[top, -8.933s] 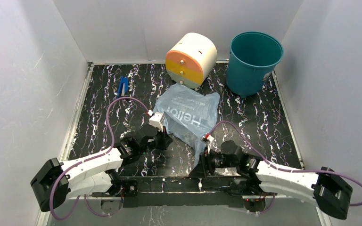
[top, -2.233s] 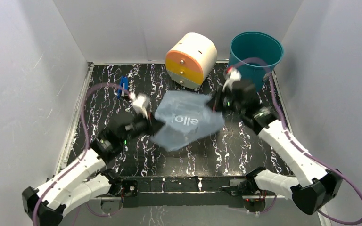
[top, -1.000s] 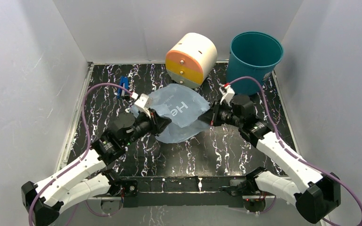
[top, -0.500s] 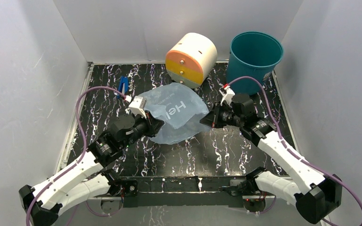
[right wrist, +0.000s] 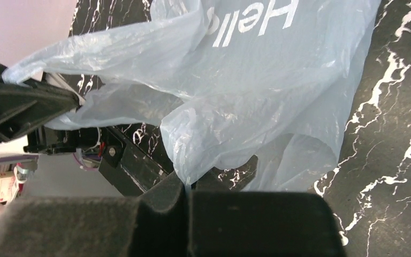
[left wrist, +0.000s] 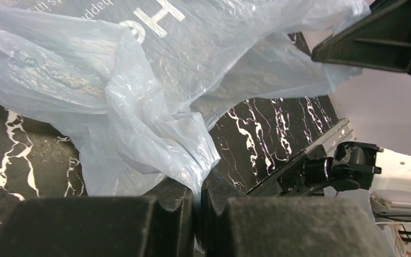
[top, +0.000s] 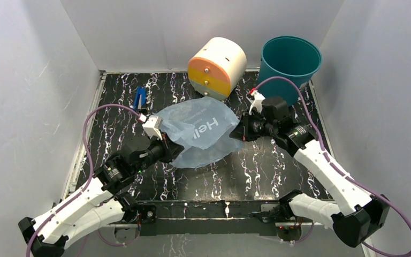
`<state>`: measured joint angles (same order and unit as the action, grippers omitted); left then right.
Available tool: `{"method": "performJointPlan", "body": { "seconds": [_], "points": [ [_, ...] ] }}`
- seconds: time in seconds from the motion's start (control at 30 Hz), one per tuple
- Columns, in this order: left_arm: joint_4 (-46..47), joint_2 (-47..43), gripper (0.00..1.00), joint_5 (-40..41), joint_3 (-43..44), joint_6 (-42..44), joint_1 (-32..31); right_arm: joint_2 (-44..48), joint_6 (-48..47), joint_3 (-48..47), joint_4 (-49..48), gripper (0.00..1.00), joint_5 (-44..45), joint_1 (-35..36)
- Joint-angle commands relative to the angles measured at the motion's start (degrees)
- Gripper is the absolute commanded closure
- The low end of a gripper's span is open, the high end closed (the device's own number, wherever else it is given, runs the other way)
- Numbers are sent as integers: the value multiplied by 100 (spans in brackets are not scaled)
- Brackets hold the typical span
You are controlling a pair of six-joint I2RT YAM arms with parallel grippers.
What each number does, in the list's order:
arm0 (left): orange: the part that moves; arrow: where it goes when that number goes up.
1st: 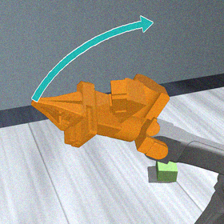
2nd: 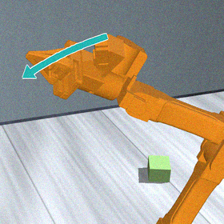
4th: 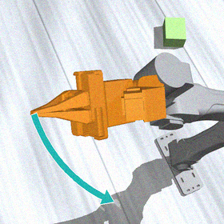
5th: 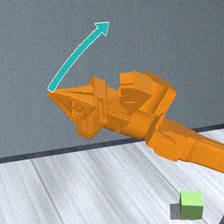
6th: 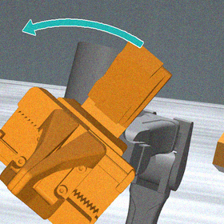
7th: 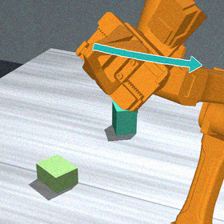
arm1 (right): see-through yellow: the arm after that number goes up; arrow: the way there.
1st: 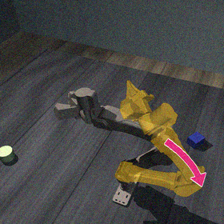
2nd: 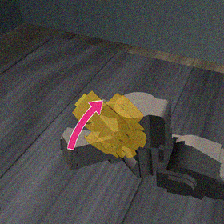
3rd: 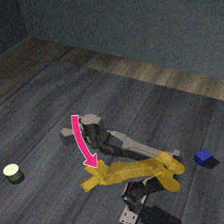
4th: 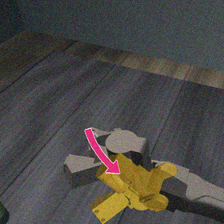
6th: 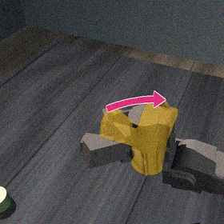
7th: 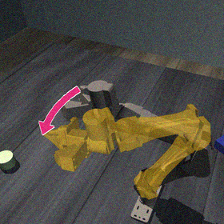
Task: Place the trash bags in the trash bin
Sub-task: Unfold the trash bag at the center of the board.
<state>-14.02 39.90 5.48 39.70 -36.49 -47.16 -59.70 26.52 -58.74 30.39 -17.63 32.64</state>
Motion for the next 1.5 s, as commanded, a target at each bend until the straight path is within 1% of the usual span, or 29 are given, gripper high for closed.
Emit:
{"method": "performJointPlan", "body": {
  "seconds": [0.0,0.07,0.13,0.2,0.3,0.4,0.57,0.63,0.7,0.87,0.93,1.0,1.07,1.13,1.2,1.27,1.37,1.43,1.47],
  "points": [
    [202,67,96,-359,-84,-174,-4,-166,-150,-439,520,99,348,-7],
    [267,43,96,-516,-146,-252,-6,-4,176,-23,298,100,249,-12],
    [296,-48,95,-547,-235,-331,-5,266,277,375,-37,100,-116,-6],
    [300,-202,95,-548,-336,-350,-13,458,354,589,-175,100,-192,-13],
    [337,-360,95,-438,-454,-393,-12,627,367,604,-19,99,-81,-13],
    [416,-286,94,-438,-371,-351,-12,706,321,561,97,99,101,-19],
    [521,4,94,-547,-304,-270,-7,717,167,621,143,98,26,-18],
    [670,13,94,-768,-370,-289,-5,746,177,745,-52,98,-88,-14],
    [951,-17,93,-840,-477,-327,-11,719,167,791,-311,98,-410,-21],
    [1514,22,90,-972,-558,-220,-6,340,164,683,-873,99,-1622,-18],
    [1827,19,89,-1089,-697,-269,-12,192,278,904,-1204,99,-2255,-14],
    [2228,-14,87,-1260,-907,-365,-13,86,616,1237,-1621,100,-2643,-8],
    [2814,-50,86,-1379,-1242,-581,-18,79,1216,1685,-2327,100,-2859,-1],
    [3840,-43,84,-1535,-1715,-1004,-18,123,1767,2090,-3205,100,-2977,21],
    [4600,73,82,-1663,-2068,-1280,-13,43,2021,2156,-3741,99,-2985,36],
    [5038,248,81,-1828,-2234,-1410,-23,-246,1880,1854,-3667,99,-3077,59],
    [5154,404,81,-1923,-2239,-1357,-31,-805,1319,1174,-2782,99,-3108,110],
    [5211,421,79,-1864,-2293,-1337,-36,-1044,1271,941,-2774,98,-3137,164],
    [5319,438,78,-1836,-2358,-1358,-41,-1101,1390,929,-2952,96,-3133,213]
  ]
}}
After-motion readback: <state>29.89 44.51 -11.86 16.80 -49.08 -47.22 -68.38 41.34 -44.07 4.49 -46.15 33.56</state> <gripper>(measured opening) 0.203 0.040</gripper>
